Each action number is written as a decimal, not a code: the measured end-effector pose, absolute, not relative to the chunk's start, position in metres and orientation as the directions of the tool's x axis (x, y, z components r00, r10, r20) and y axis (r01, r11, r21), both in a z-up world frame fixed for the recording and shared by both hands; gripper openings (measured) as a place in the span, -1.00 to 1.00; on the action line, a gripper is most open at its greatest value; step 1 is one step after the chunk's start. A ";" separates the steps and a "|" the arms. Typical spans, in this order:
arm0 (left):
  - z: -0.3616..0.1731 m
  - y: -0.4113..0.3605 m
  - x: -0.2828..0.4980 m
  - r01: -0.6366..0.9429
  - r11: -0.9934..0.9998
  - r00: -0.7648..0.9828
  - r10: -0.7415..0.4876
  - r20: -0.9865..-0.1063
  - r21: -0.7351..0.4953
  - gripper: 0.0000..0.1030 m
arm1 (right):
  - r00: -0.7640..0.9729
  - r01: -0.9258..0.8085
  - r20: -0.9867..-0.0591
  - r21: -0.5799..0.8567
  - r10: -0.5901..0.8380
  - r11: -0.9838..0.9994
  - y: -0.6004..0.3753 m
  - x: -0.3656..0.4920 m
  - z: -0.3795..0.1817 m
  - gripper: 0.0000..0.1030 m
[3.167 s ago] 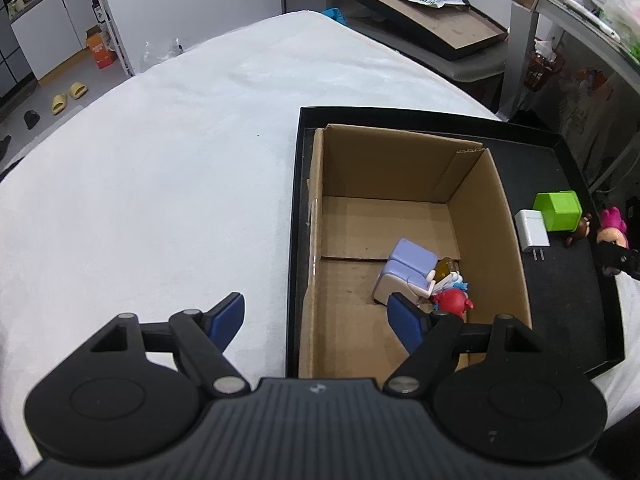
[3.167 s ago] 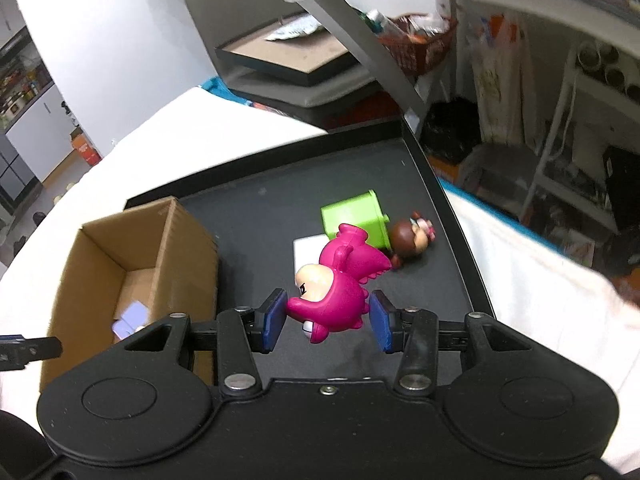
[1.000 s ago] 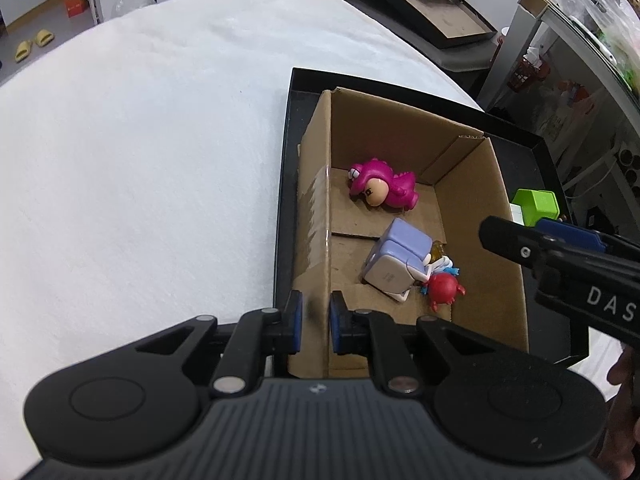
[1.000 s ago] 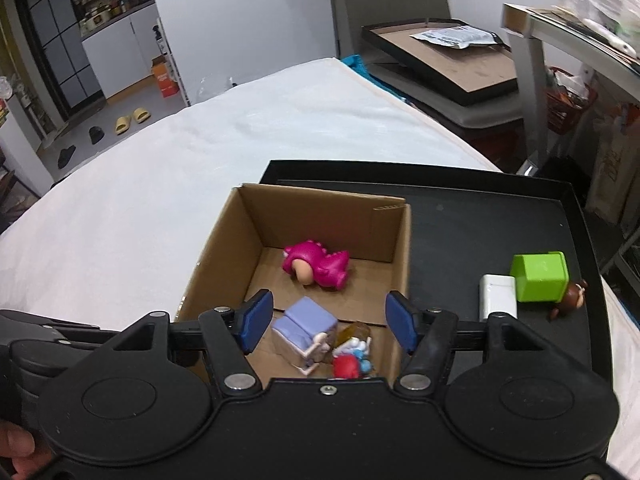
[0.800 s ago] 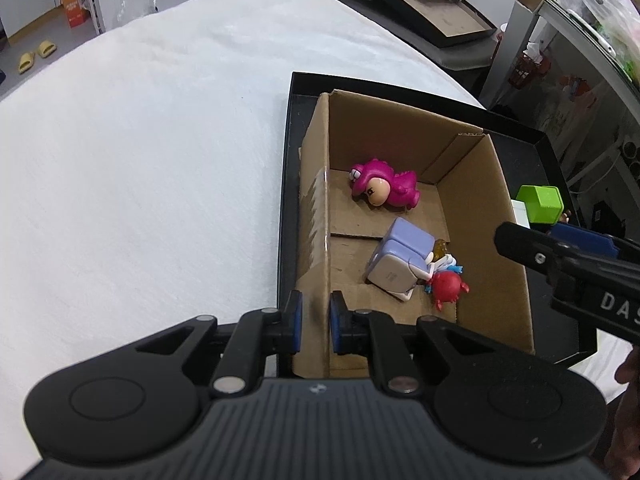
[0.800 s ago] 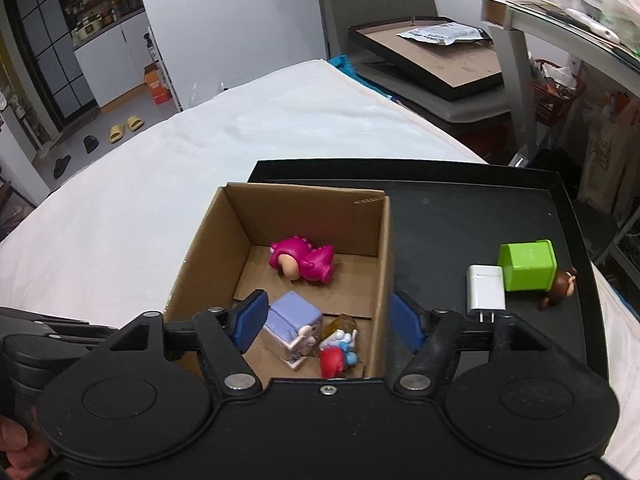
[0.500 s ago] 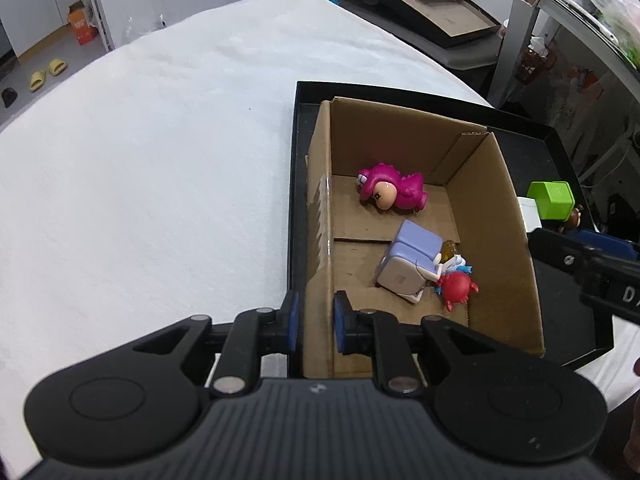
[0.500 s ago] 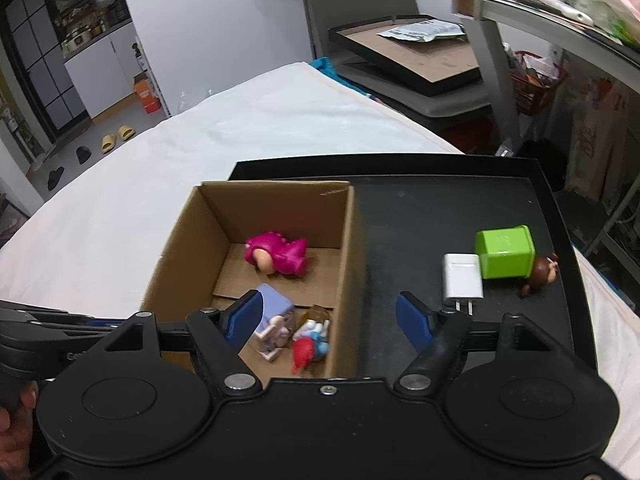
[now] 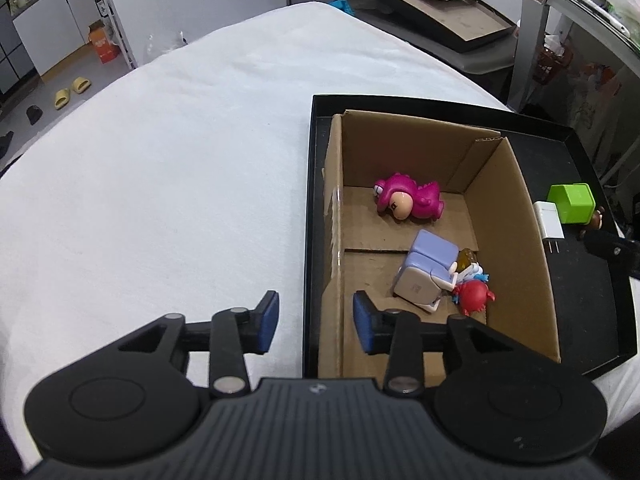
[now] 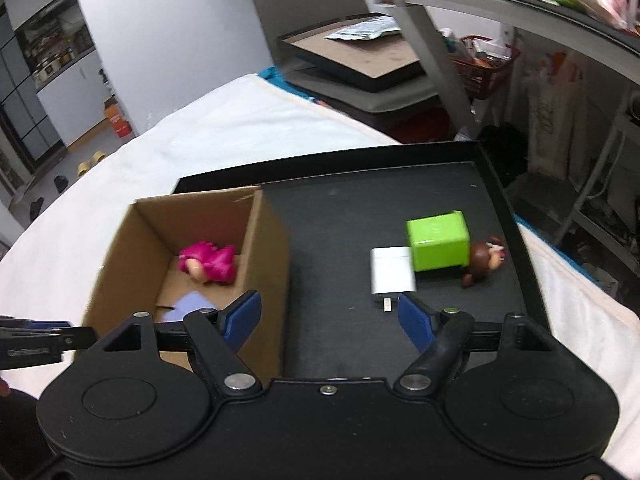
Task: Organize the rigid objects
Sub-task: 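Move the right tool to the brown monkey figure and close on it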
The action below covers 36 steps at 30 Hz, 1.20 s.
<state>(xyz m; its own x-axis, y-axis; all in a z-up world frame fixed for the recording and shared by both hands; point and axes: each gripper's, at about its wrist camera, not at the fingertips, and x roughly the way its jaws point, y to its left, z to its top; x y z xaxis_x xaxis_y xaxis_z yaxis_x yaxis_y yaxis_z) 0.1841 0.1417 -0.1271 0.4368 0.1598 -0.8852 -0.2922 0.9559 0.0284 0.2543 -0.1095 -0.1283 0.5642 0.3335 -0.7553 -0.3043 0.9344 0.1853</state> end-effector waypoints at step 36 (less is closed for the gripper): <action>-0.123 0.114 0.216 -0.389 0.909 0.397 0.313 -0.863 0.151 0.27 | 0.537 -0.422 -0.801 0.016 0.264 0.907 -0.188 0.347 -0.197 -0.08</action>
<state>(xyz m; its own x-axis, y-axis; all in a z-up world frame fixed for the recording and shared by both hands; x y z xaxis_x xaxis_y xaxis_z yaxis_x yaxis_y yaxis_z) 0.2164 0.1138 -0.1229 0.3971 0.3134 -0.8626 -0.3888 0.9088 0.1512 0.3473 -0.1883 -0.1970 0.5370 0.2641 -0.8012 -0.4216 0.9066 0.0163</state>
